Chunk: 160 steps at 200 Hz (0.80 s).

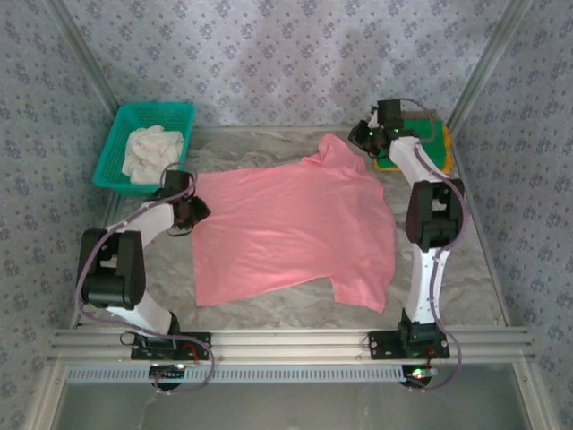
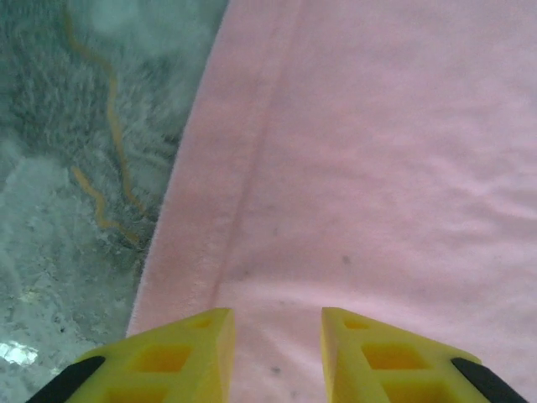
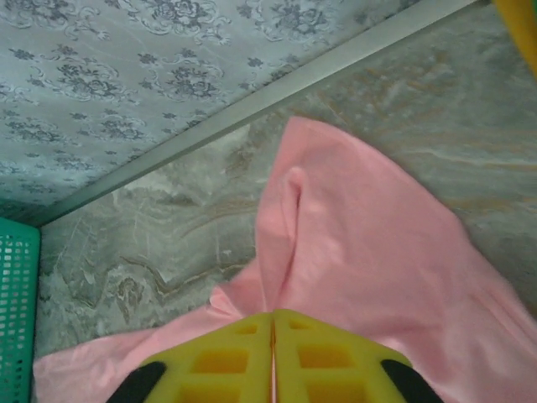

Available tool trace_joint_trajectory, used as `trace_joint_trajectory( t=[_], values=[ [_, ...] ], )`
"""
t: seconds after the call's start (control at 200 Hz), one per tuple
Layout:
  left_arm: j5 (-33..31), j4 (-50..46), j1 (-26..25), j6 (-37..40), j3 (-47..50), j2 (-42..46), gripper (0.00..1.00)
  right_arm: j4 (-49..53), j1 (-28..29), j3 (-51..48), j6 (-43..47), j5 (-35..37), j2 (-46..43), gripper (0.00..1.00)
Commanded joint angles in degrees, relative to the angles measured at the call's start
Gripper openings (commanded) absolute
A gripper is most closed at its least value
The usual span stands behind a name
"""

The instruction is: Fold and stack the t-shirts

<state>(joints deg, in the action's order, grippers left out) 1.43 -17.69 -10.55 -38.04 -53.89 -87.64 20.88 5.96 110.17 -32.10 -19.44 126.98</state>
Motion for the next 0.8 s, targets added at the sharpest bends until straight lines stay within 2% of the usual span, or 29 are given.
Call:
trace_joint_trajectory(
  t=[0.0, 0.09, 0.18, 0.29, 0.365, 0.59, 0.794],
  values=[
    [-1.9, -4.6, -7.7, -2.0, -0.3, 4.0, 0.35, 3.4, 0.5, 1.6, 0.0, -0.5, 1.2, 0.09],
    [-1.9, -2.9, -10.8, -6.1, 4.4, 4.4, 0.35, 8.8, 0.5, 7.2, 0.1, -2.2, 5.1, 0.08],
    [-1.5, 0.4, -10.5, -9.0, 10.0, 3.9, 0.35, 15.2, 0.5, 8.6, 3.7, -2.3, 6.4, 0.08],
    [-1.6, 1.6, -8.6, -8.7, 12.0, 1.2, 0.35, 7.8, -0.2, -1.4, 0.2, 0.4, 2.5, 0.06],
    [-1.4, 3.7, -6.8, -8.6, 13.3, -0.4, 0.35, 6.2, -1.1, -3.5, -0.2, -0.2, 2.9, 0.06],
    [-1.3, 4.0, -2.6, -5.9, 11.9, -3.9, 0.35, 7.8, -1.9, -1.5, 2.8, -0.5, 8.7, 0.05],
    [-1.8, 3.5, -0.1, -4.0, 11.2, -4.3, 0.36, 6.6, -3.2, 2.3, -0.6, 1.1, 14.6, 0.03]
  ],
)
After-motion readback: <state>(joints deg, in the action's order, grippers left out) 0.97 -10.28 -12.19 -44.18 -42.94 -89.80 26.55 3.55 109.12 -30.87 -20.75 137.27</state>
